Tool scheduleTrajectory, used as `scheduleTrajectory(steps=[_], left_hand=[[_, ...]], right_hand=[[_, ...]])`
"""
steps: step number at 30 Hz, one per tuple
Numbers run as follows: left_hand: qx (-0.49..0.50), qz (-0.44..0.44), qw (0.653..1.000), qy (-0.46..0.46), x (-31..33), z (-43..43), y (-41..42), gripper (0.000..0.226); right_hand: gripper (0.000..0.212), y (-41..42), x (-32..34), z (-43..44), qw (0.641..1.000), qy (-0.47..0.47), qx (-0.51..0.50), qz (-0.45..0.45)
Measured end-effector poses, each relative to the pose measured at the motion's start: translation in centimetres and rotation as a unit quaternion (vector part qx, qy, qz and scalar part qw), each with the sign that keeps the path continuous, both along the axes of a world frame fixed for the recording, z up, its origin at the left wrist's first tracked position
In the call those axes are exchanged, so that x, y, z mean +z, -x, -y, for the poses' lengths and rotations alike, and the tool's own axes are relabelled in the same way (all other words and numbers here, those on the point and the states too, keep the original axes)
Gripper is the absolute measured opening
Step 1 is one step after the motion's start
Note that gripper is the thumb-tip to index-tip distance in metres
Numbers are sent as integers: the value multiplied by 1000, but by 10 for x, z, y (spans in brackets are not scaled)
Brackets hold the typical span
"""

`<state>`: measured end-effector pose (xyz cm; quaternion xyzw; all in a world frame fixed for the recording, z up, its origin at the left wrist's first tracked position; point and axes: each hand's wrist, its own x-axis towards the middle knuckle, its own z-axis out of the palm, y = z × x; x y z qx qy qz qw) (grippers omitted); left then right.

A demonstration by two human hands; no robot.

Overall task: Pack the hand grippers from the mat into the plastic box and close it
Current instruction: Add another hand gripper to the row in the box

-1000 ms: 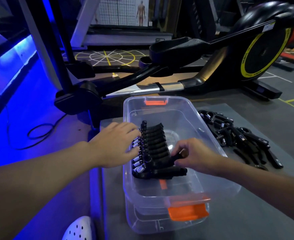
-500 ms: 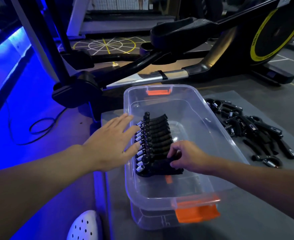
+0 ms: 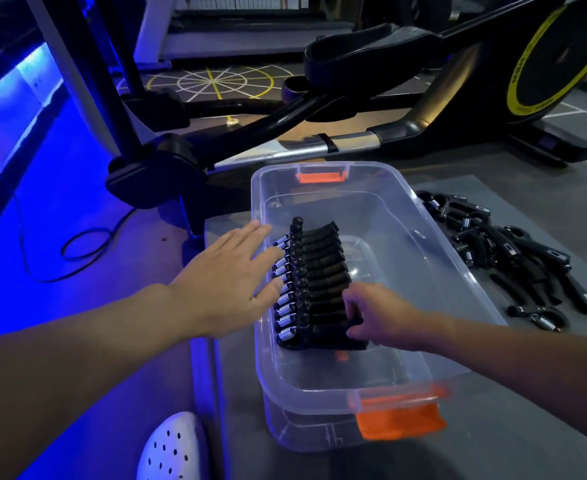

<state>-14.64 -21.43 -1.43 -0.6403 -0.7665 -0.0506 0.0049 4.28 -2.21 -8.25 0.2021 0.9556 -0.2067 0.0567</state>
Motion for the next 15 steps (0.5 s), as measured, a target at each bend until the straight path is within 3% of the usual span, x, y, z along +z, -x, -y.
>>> scheduleTrajectory(steps=[6, 10, 15], left_hand=[[-3, 3, 1000, 2, 2, 0, -1, 79], [-5, 6, 1000, -2, 1, 0, -1, 78], [-5, 4, 1000, 0, 0, -1, 0, 76]], right_hand=[[32, -1, -11, -6, 1000, 11, -7, -1], [28, -2, -12, -7, 994, 81, -70, -2], [42, -3, -11, -7, 987, 131, -90, -24]])
